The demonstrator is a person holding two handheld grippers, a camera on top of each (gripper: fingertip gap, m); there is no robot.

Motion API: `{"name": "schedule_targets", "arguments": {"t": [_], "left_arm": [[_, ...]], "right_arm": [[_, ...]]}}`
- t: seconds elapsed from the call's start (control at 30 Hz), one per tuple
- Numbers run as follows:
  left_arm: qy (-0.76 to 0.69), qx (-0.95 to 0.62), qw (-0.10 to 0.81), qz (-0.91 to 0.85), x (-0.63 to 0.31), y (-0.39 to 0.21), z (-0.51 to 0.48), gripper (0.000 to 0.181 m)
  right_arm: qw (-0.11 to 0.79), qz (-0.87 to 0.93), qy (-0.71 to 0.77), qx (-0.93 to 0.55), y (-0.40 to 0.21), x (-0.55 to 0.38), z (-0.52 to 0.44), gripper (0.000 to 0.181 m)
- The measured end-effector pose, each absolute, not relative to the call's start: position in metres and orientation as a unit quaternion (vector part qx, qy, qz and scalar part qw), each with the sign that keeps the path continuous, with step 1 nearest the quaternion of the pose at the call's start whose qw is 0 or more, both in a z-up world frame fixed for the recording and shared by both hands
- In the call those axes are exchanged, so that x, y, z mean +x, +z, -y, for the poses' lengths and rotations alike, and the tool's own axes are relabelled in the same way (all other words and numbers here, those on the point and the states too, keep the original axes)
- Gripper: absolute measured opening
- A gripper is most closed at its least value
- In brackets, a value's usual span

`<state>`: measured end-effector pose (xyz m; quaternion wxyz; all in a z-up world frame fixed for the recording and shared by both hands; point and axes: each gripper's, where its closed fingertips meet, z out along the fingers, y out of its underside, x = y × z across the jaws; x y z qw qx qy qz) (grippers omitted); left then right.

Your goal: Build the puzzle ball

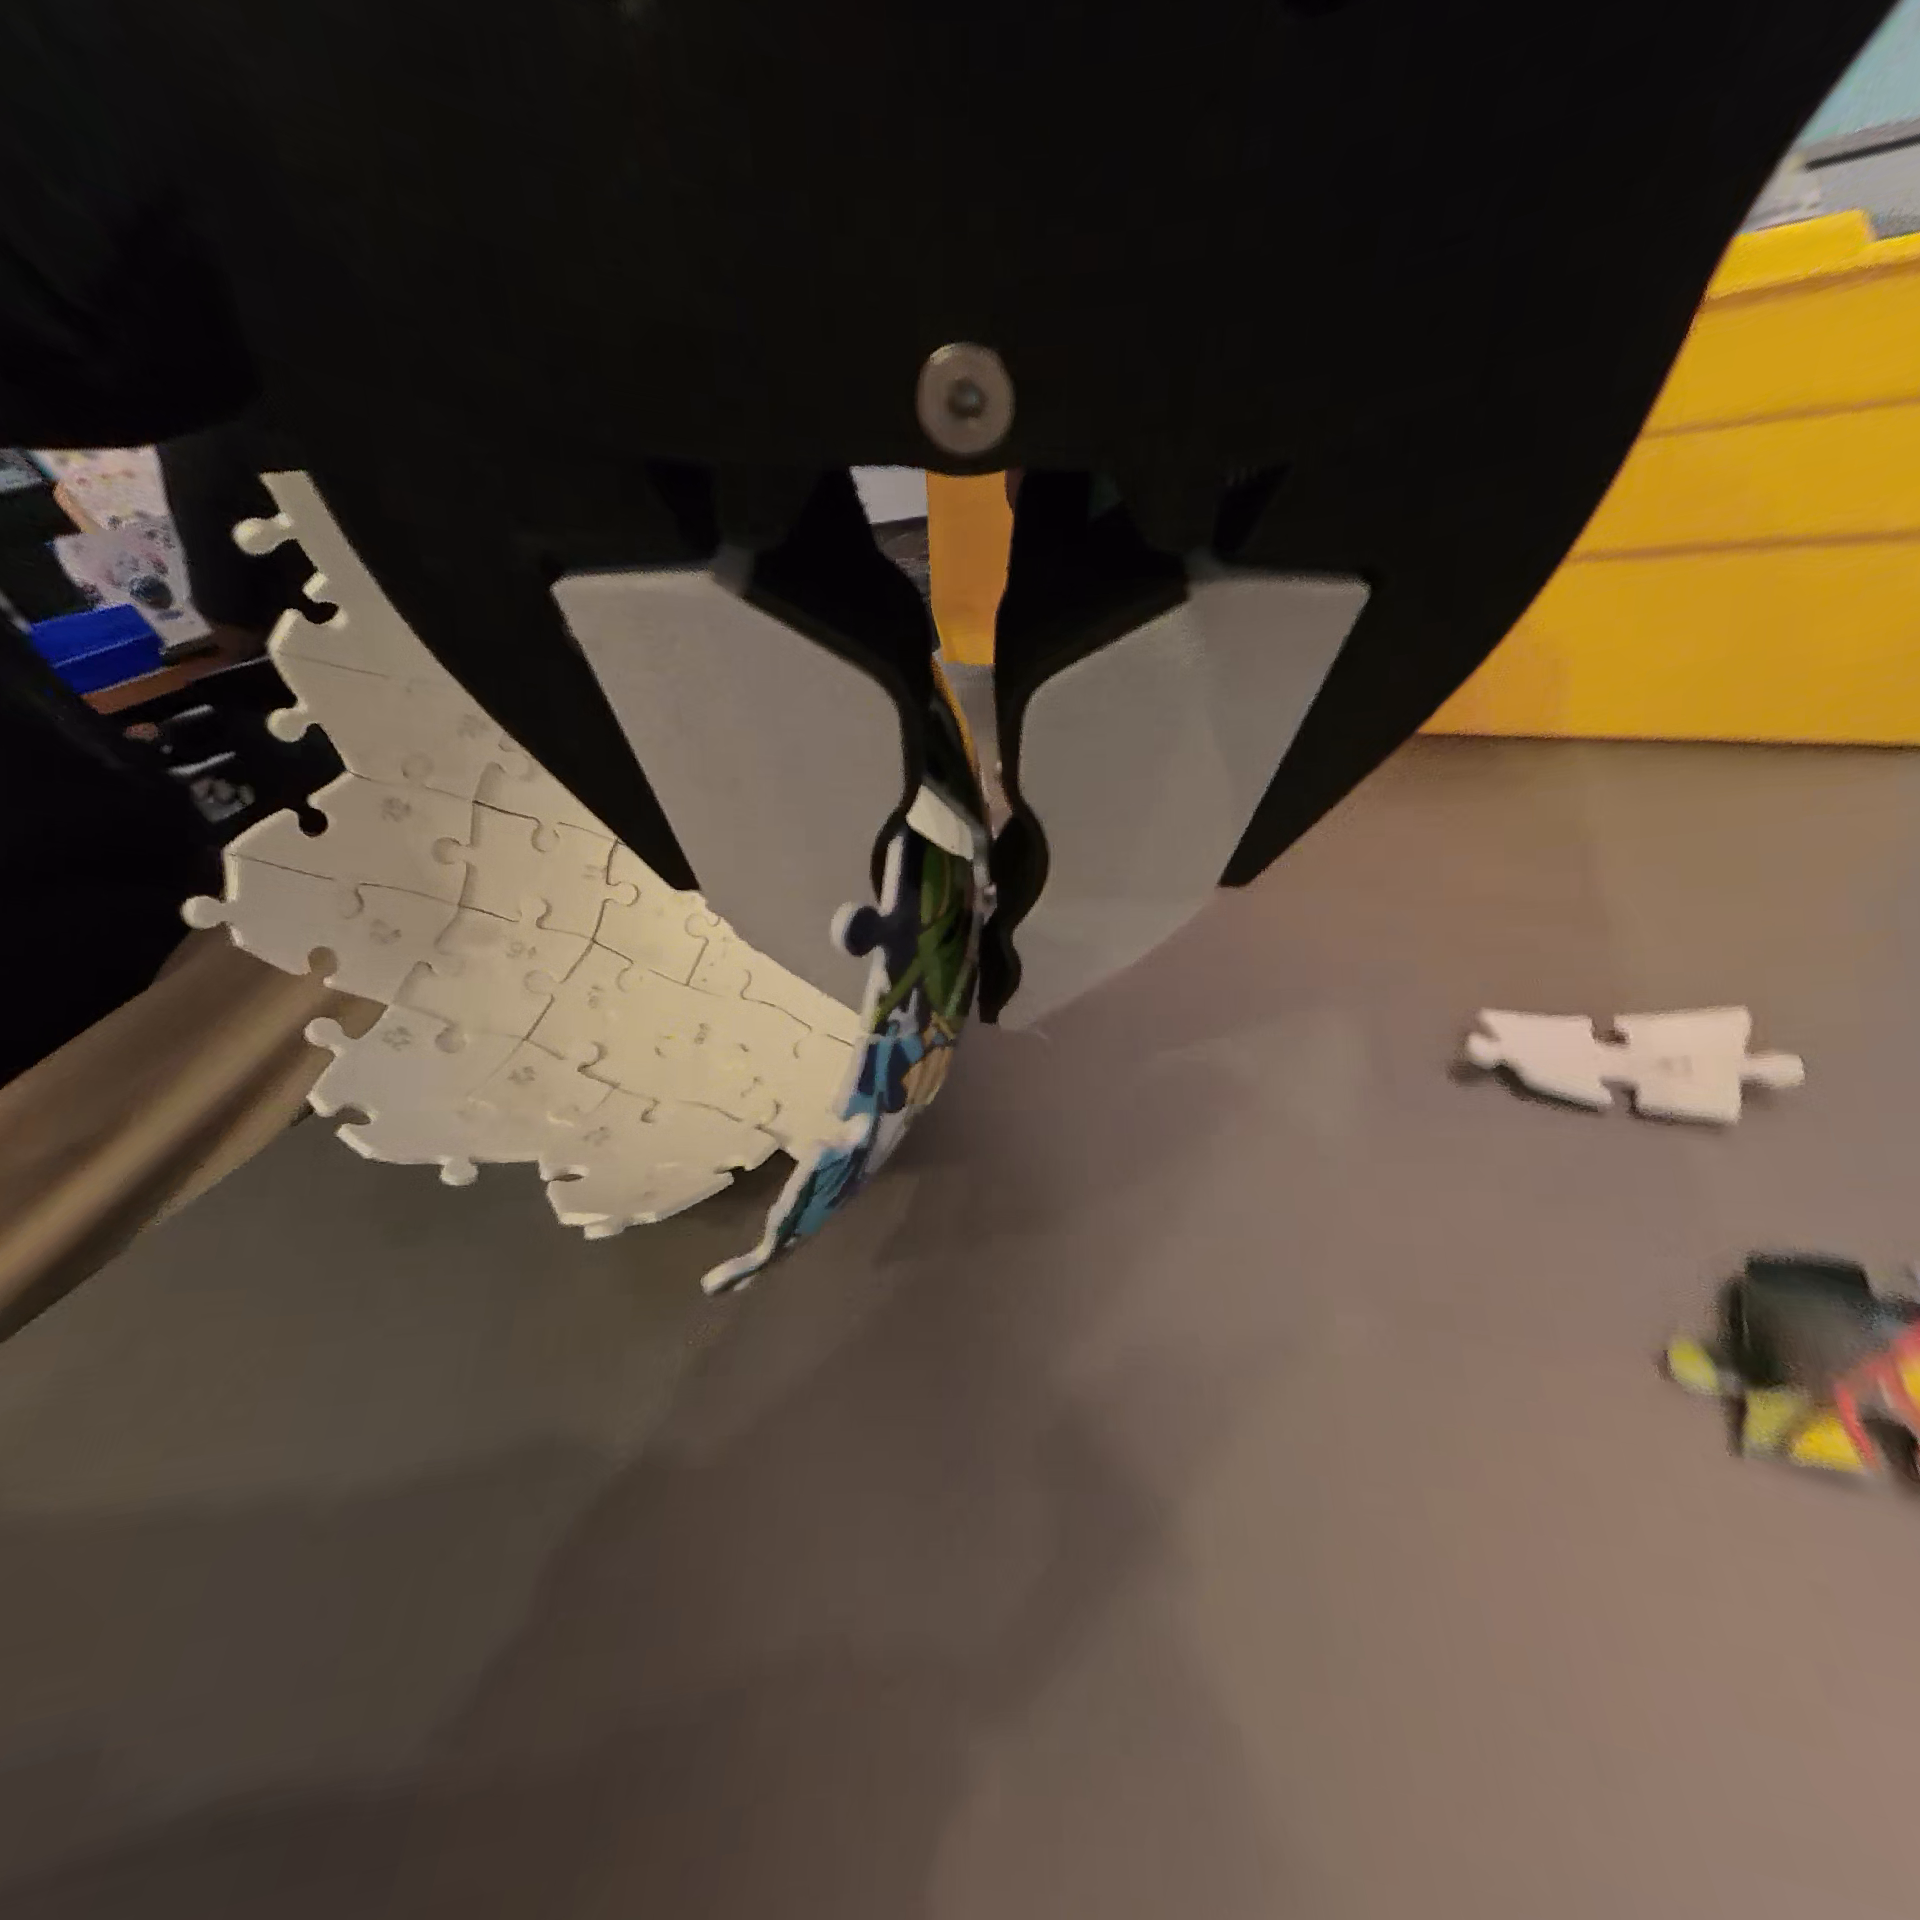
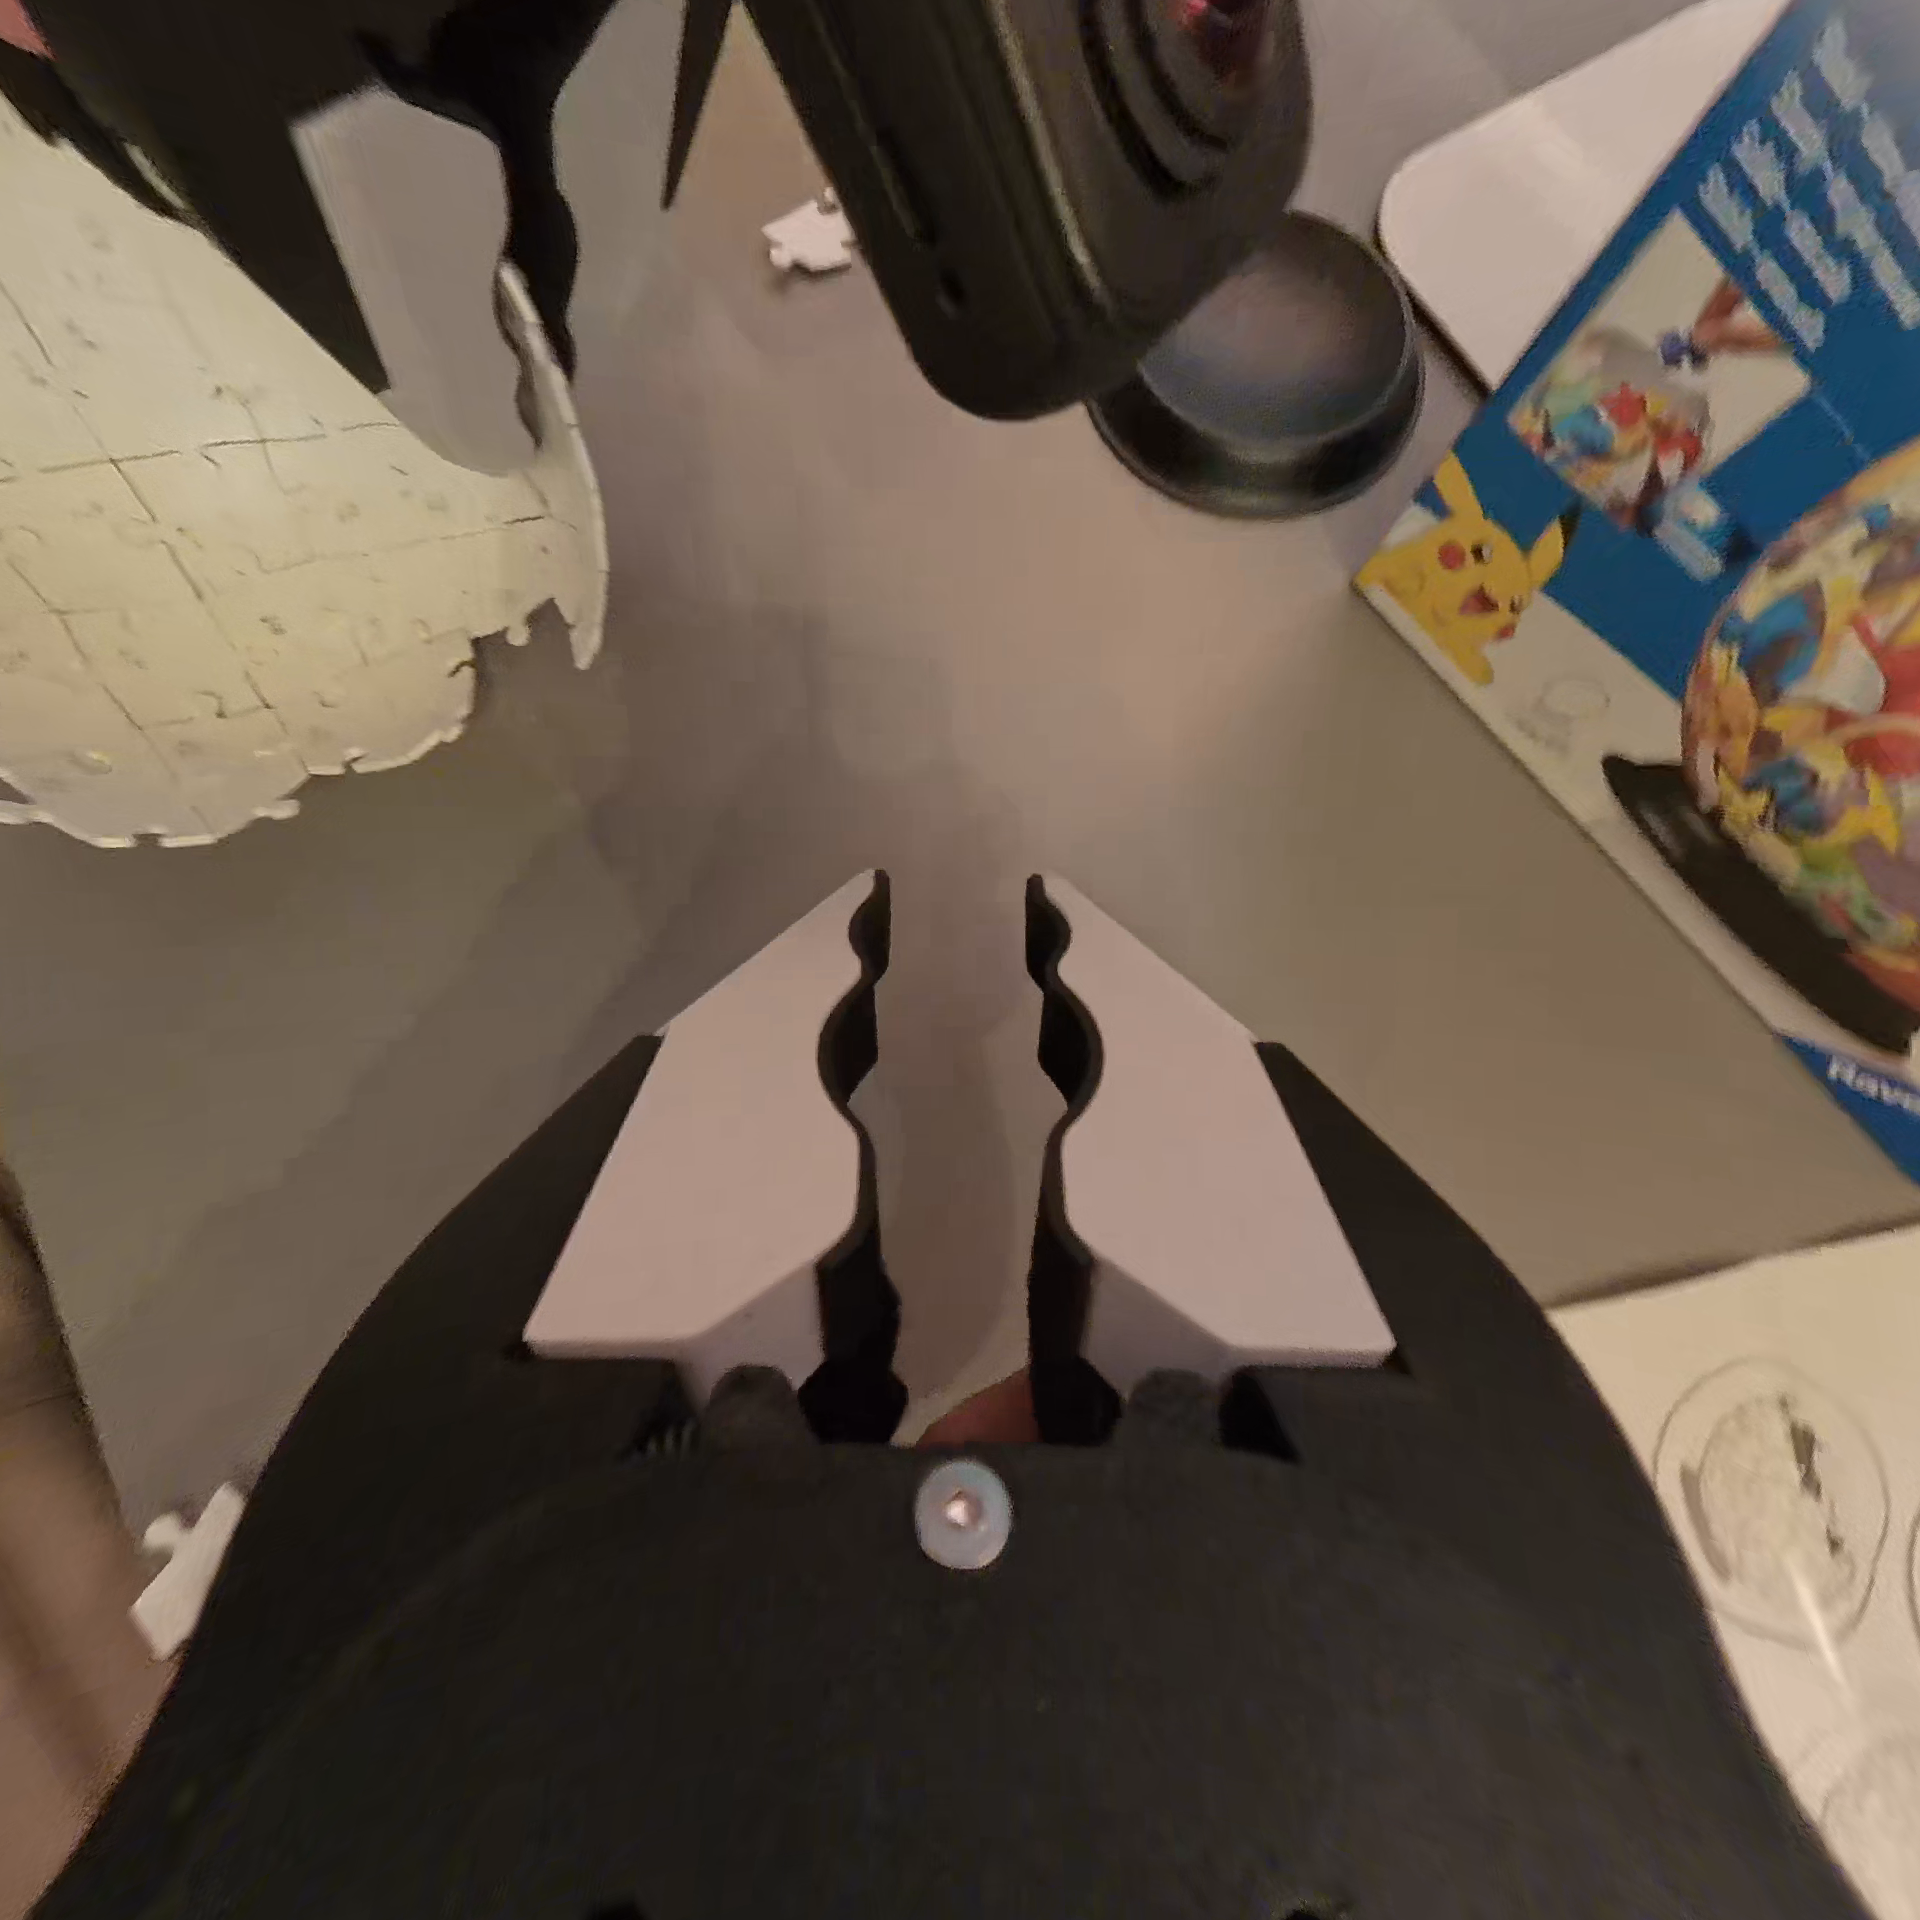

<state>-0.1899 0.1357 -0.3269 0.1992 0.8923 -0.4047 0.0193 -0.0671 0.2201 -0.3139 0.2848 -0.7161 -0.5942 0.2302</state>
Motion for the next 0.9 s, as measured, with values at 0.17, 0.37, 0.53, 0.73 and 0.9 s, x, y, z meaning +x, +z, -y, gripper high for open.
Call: {"name": "schedule_targets", "arguments": {"t": [0.17,0.37,0.53,0.73,0.9], "left_arm": [[0.023,0.909,0.194,0.368,-0.223,-0.323,-0.119,0.007],[0.026,0.924,0.181,0.337,-0.250,-0.323,-0.109,0.007],[0.039,0.930,0.177,0.320,-0.261,-0.327,-0.104,0.007],[0.052,0.934,0.170,0.310,-0.271,-0.330,-0.102,0.007],[0.057,0.933,0.168,0.314,-0.272,-0.330,-0.104,0.007]], "right_arm": [[0.279,0.629,0.232,-0.688,-0.321,-0.110,-0.217,0.030],[0.304,0.667,0.228,-0.640,-0.322,-0.174,-0.227,0.035],[0.284,0.681,0.197,-0.645,-0.341,-0.211,-0.247,0.044],[0.295,0.645,0.195,-0.677,-0.349,-0.229,-0.263,0.026],[0.290,0.627,0.220,-0.689,-0.348,-0.227,-0.264,0.025]]}}
